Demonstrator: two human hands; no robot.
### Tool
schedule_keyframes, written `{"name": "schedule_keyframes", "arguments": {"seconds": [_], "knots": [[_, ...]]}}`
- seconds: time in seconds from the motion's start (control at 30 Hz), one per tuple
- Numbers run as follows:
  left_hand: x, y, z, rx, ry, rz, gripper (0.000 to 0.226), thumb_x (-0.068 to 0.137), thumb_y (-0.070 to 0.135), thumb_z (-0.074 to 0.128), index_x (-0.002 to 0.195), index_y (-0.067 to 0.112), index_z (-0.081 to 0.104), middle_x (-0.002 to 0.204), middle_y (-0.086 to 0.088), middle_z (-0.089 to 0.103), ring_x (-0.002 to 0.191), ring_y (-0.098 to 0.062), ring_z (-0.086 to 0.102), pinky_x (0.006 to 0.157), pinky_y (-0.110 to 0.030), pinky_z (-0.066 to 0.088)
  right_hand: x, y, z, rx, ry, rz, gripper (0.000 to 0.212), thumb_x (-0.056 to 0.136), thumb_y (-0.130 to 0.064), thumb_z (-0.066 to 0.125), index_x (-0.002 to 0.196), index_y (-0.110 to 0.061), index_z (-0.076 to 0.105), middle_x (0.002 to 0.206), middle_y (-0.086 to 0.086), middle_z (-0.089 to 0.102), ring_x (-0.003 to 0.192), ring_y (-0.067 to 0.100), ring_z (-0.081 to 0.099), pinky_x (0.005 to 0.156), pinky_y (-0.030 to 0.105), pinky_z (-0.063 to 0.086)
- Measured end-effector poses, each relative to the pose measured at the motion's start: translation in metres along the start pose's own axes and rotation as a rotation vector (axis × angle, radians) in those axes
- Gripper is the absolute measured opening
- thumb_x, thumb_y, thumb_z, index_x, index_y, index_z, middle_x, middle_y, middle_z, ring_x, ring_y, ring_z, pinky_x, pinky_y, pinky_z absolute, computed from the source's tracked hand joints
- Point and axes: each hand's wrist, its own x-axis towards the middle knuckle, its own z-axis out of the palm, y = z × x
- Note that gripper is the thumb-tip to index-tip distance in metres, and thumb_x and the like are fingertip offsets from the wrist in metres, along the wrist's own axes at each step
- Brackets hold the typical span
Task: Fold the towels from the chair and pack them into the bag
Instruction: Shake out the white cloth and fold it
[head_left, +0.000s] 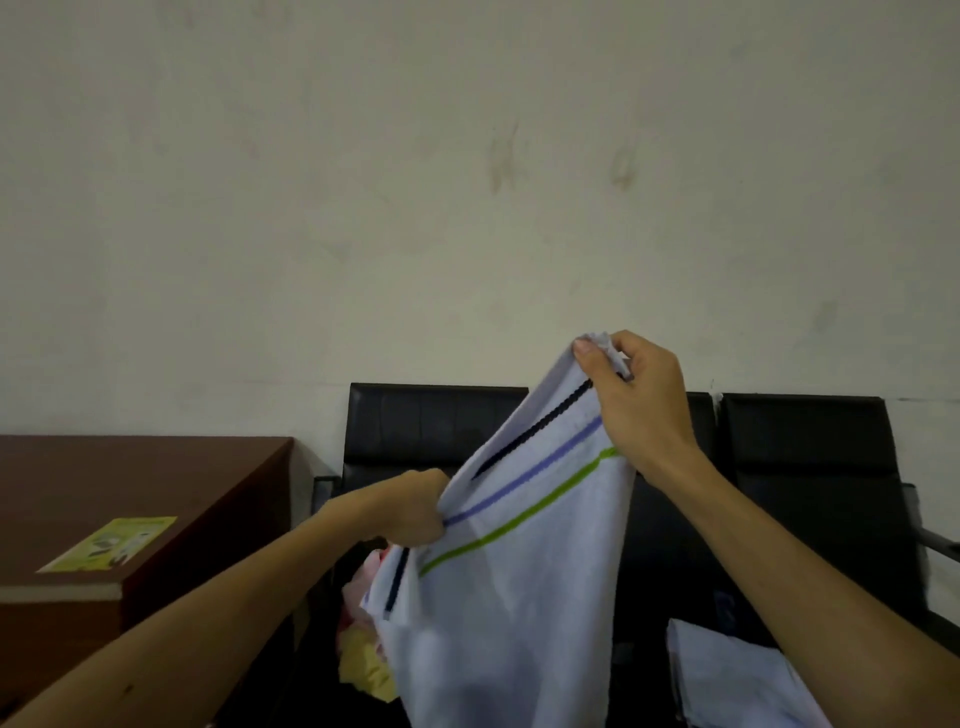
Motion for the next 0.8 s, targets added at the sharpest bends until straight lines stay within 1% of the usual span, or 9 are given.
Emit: {"name": "schedule_keyframes", "arguments": {"seconds": [0.07,0.13,0.23,0.3,0.37,0.47,0.53,0.67,0.8], "knots": [[-0.003,-0.006,-0.012,0.012,0.056,-0.023,0.011,0.086,0.011,0.06,0.087,0.022,0.057,0.081,0.006,0.06,0.082,-0.019,0.062,0.07,-0.027,0.051,-0.004,0.011,-0.008,0.0,0.022,0.042,0.047,0.098,-0.031,0.057,0.059,-0.016,0.034,0.055,-0.003,0.035,0.05,0.006,0.031,0.048,0.021,0.028],[-0.01,-0.011,-0.025,-0.023,0.157,-0.041,0.024,0.085,0.007,0.056,0.072,0.026,0.058,0.074,0.006,0.061,0.077,-0.018,0.063,0.064,-0.025,0.049,-0.011,0.027,-0.017,0.021,0.031,0.105,0.048,0.098,-0.032,0.057,0.063,-0.005,0.039,0.06,0.012,0.04,0.057,0.012,0.037,0.053,0.025,0.032],[-0.021,-0.019,-0.037,-0.117,0.306,-0.041,0.034,0.086,0.002,0.053,0.063,0.026,0.054,0.067,0.005,0.059,0.064,-0.012,0.057,0.052,-0.018,0.04,-0.031,0.053,-0.026,0.069,0.05,0.216,0.048,0.098,-0.035,0.057,0.079,0.009,0.051,0.076,0.03,0.054,0.064,0.02,0.048,0.061,0.033,0.041],[-0.027,-0.025,-0.037,-0.137,0.36,-0.023,0.032,0.087,0.002,0.053,0.063,0.024,0.056,0.067,0.001,0.062,0.067,-0.016,0.06,0.053,-0.019,0.04,-0.047,0.066,-0.029,0.103,0.052,0.303,0.037,0.098,-0.032,0.057,0.082,0.001,0.061,0.08,0.025,0.062,0.067,0.021,0.056,0.061,0.035,0.048],[-0.032,-0.032,-0.028,-0.025,0.362,-0.009,0.03,0.089,0.004,0.052,0.067,0.023,0.058,0.071,-0.001,0.064,0.075,-0.023,0.063,0.058,-0.021,0.041,-0.064,0.077,-0.03,0.119,0.049,0.377,0.029,0.098,-0.03,0.057,0.083,-0.006,0.065,0.08,0.021,0.065,0.067,0.024,0.06,0.06,0.035,0.052],[-0.033,-0.043,-0.001,0.221,0.359,-0.025,0.022,0.097,0.007,0.046,0.102,0.014,0.067,0.099,-0.009,0.07,0.093,-0.031,0.066,0.075,-0.032,0.05,-0.086,0.087,-0.028,0.128,0.014,0.423,0.028,0.097,-0.028,0.059,0.084,-0.004,0.066,0.078,0.018,0.067,0.065,0.018,0.061,0.058,0.031,0.052],[-0.032,-0.052,0.017,0.199,0.391,-0.033,0.021,0.101,0.011,0.046,0.111,0.01,0.065,0.108,-0.01,0.07,0.097,-0.031,0.066,0.08,-0.037,0.052,-0.099,0.09,-0.026,0.125,0.006,0.449,0.029,0.097,-0.027,0.059,0.084,-0.003,0.066,0.075,0.014,0.066,0.062,0.011,0.059,0.055,0.024,0.051],[-0.043,-0.071,0.052,-0.19,0.4,-0.118,0.01,0.097,0.019,0.062,0.092,0.014,0.069,0.082,0.003,0.066,0.073,-0.013,0.063,0.063,-0.022,0.046,-0.143,0.114,-0.021,0.149,-0.013,0.586,0.024,0.097,-0.027,0.06,0.083,-0.009,0.068,0.077,0.009,0.068,0.069,0.017,0.063,0.062,0.032,0.053],[-0.067,-0.093,0.117,-0.288,0.148,-0.033,0.028,0.085,0.037,0.074,0.064,0.018,0.07,0.058,0.004,0.063,0.054,-0.008,0.058,0.054,-0.029,0.046,-0.204,0.144,-0.027,0.155,-0.028,0.772,0.02,0.097,-0.027,0.061,0.081,-0.017,0.069,0.076,-0.001,0.069,0.069,0.011,0.065,0.061,0.027,0.053]]}}
